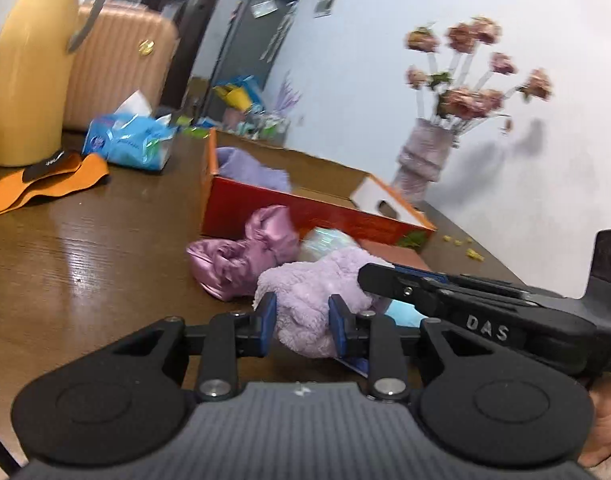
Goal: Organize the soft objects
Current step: 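Lower both grippers onto the lilac fluffy hair band and close, then carry the hair band into the box beside the pouch and release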
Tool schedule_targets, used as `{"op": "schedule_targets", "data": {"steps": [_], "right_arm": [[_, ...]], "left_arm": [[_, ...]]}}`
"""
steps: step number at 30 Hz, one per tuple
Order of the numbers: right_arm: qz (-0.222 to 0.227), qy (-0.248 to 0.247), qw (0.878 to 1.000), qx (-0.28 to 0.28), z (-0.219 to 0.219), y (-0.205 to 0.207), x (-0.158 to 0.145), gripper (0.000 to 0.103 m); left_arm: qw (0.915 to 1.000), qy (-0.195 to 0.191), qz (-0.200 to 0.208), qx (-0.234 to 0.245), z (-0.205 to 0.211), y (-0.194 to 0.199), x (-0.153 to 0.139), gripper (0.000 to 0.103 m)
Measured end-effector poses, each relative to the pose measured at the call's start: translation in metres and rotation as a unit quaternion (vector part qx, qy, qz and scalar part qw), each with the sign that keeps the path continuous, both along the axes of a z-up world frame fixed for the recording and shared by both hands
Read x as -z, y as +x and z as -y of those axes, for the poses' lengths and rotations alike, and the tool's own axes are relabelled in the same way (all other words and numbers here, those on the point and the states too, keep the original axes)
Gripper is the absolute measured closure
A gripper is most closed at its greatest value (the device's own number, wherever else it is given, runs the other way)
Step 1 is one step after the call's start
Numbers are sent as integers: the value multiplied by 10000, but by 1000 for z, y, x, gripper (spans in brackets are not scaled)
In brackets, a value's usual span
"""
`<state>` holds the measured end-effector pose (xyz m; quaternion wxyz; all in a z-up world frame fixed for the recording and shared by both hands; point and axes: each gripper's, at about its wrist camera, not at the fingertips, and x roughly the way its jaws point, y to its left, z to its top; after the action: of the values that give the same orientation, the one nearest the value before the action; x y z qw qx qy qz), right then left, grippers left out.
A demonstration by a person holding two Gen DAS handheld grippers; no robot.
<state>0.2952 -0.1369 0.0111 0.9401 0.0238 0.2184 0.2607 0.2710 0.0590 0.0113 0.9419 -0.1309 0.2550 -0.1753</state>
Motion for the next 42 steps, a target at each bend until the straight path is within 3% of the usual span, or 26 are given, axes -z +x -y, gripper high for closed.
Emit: {"op": "schedule_targets", "data": {"steps": [3, 6, 7, 8, 9, 11, 14, 17, 19, 21, 25, 29, 36, 42], "right_arm": [[180, -27, 9998, 108, 13, -43, 3, 87], [-176, 26, 9995, 272, 26, -72, 17, 87], [-282, -6, 9991, 331, 29, -80, 22, 84], [-355, -45, 9987, 362, 31, -88, 27, 82], [-403, -115, 9983, 395, 31, -95, 32, 81], [-335, -211, 9981, 468, 31, -108, 38, 74], [-161, -143, 9988, 445, 33, -116, 35, 64], [-186, 211, 9989, 387, 40, -110, 31, 63], [-302, 360, 9978, 468, 41, -101, 32, 63], [-472, 456, 9962, 580, 42, -89, 35, 63], [-843, 521, 9936, 542, 44, -78, 46, 75], [-893, 619, 9931, 449, 45, -79, 50, 84], [-624, 707, 9951, 291, 52, -62, 30, 87], [136, 473, 9987, 139, 49, 17, -32, 87]], "left_arm": [[9996, 135, 26, 239, 10, -29, 7, 74], [9985, 164, -123, 509, 17, -52, 17, 70], [9981, 185, -221, 551, 20, -57, 20, 65], [9980, 205, -299, 517, 21, -61, 21, 44], [9979, 243, -397, 459, 22, -63, 23, 34], [9981, 200, -422, 407, 19, -65, 22, 33], [9980, -8, -560, 286, 15, -62, 19, 34], [9976, -107, -650, 202, 18, -56, 20, 38], [9972, -44, -730, 124, 21, -52, 23, 46], [9966, -21, -813, 145, 25, -49, 26, 64], [9963, -65, -831, 207, 24, -49, 28, 71], [9963, -53, -825, 234, 26, -49, 27, 73], [9981, 33, -445, 424, 29, -23, 3, 76], [9980, 280, 336, 451, 34, 61, -63, 76]]}}
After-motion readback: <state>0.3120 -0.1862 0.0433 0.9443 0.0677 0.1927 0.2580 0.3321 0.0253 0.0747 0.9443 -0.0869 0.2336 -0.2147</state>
